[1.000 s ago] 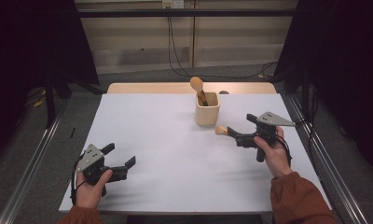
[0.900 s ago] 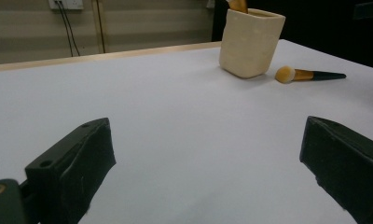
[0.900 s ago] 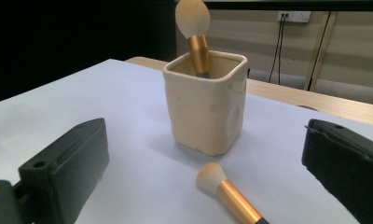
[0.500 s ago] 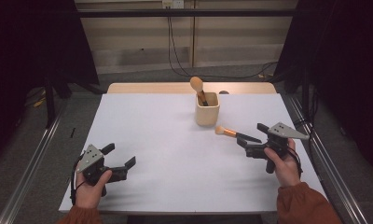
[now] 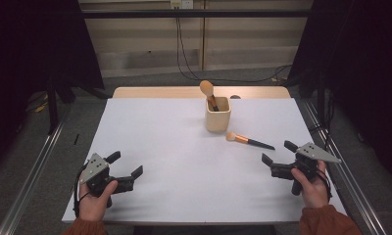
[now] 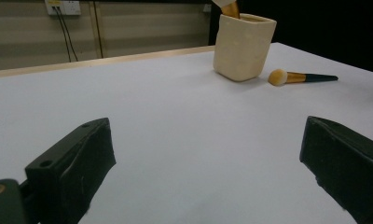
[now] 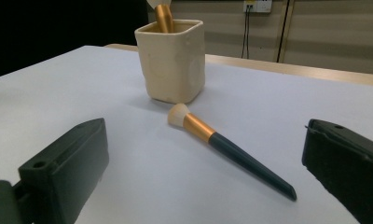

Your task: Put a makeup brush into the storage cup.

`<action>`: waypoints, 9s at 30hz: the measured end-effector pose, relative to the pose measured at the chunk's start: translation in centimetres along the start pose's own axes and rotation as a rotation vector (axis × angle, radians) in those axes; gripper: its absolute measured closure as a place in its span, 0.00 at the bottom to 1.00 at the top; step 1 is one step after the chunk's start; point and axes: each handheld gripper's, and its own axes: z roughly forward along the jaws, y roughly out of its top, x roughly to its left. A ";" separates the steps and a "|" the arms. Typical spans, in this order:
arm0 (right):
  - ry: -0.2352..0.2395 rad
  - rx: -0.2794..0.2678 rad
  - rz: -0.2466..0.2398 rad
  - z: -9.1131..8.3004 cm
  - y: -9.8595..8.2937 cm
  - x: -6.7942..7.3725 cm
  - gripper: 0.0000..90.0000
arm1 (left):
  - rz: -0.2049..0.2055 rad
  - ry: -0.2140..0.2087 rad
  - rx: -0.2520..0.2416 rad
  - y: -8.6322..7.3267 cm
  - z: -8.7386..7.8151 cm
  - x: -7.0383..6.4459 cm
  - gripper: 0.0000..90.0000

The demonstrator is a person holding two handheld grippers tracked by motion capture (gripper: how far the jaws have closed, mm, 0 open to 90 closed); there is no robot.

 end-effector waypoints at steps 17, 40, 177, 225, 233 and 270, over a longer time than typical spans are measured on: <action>-0.008 -0.005 0.008 -1.9 -1.3 -0.4 0.00 | -0.007 0.006 -0.001 -0.1 -0.6 -0.2 0.03; 0.015 -0.041 -0.011 0.2 0.9 -1.1 0.00 | -0.009 0.016 -0.013 -0.1 -0.9 0.0 0.03; 0.378 1.098 -0.511 19.7 5.6 -2.8 0.81 | -0.003 0.019 0.007 -0.2 -0.3 0.6 0.03; 0.194 0.758 -0.266 14.5 7.7 -4.2 0.83 | 0.008 0.030 0.012 -0.2 -0.3 0.7 0.03; 0.175 0.671 -0.202 13.9 7.6 -4.4 0.83 | 0.009 0.029 0.012 -0.2 -0.3 0.7 0.03; 0.191 0.166 -0.035 11.9 6.9 -4.2 0.83 | 0.007 0.024 0.013 -0.2 -0.3 0.6 0.03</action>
